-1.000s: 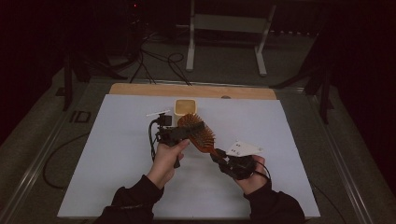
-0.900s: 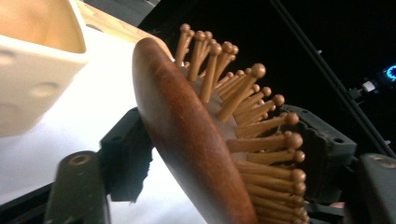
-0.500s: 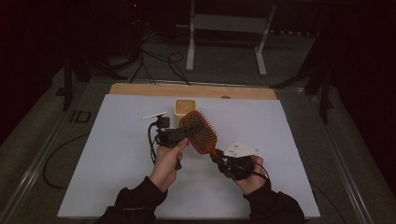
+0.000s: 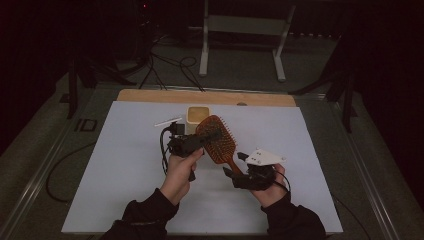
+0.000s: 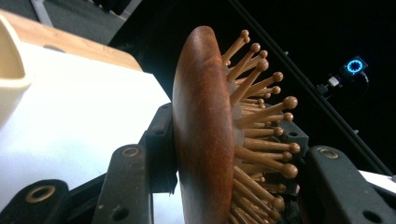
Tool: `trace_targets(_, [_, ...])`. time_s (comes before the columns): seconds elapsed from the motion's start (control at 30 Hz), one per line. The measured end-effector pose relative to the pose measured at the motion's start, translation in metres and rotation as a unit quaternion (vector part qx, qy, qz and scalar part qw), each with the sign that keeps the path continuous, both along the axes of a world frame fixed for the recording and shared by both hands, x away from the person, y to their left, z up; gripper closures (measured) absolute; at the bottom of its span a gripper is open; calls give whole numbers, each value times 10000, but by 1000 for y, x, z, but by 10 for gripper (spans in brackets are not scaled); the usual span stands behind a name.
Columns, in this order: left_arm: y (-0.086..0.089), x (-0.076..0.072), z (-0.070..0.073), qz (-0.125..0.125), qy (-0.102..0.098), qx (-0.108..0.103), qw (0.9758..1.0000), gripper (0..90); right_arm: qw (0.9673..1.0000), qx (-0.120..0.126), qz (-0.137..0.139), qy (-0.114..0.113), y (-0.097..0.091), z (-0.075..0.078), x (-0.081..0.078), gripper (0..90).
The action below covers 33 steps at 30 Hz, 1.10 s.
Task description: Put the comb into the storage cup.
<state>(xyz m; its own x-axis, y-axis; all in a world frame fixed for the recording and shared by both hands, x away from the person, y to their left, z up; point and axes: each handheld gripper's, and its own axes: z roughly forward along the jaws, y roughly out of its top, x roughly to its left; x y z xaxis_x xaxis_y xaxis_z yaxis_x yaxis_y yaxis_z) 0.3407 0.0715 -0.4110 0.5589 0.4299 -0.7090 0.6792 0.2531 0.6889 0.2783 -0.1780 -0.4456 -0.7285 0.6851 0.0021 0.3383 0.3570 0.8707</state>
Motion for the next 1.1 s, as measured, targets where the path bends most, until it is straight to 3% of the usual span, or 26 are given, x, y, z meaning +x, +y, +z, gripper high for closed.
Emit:
trace_targets(0.07, [2,1,3,53,-61,61,9999,542,10000,42,72,-48,-1,0,0,145])
trace_targets(0.23, [6,2,10,156,-164,218,9995,542,9995,219,207,-58,-6,2,1,121])
trace_targets(0.37, [10,2,17,221,-283,303,9989,543,9994,287,142,-110,-9,1,2,120])
trace_targets(0.47, [12,1,24,250,-403,414,9980,543,9995,277,109,-146,-11,2,3,136])
trace_targets(0.6, [15,2,33,317,-559,614,9960,544,9992,233,259,-192,-13,1,2,140])
trace_targets(0.7, [19,3,39,365,-630,669,9951,543,9989,303,302,-190,-14,0,2,135])
trace_targets(0.77, [21,3,44,400,-697,723,9941,544,9989,183,341,-265,-14,-2,2,127])
trace_targets(0.97, [30,6,55,520,-805,790,9923,543,9985,196,475,-179,-18,-7,2,108])
trace_targets(1.1, [37,8,62,613,-865,861,9906,543,9981,203,503,-298,-23,-8,3,107])
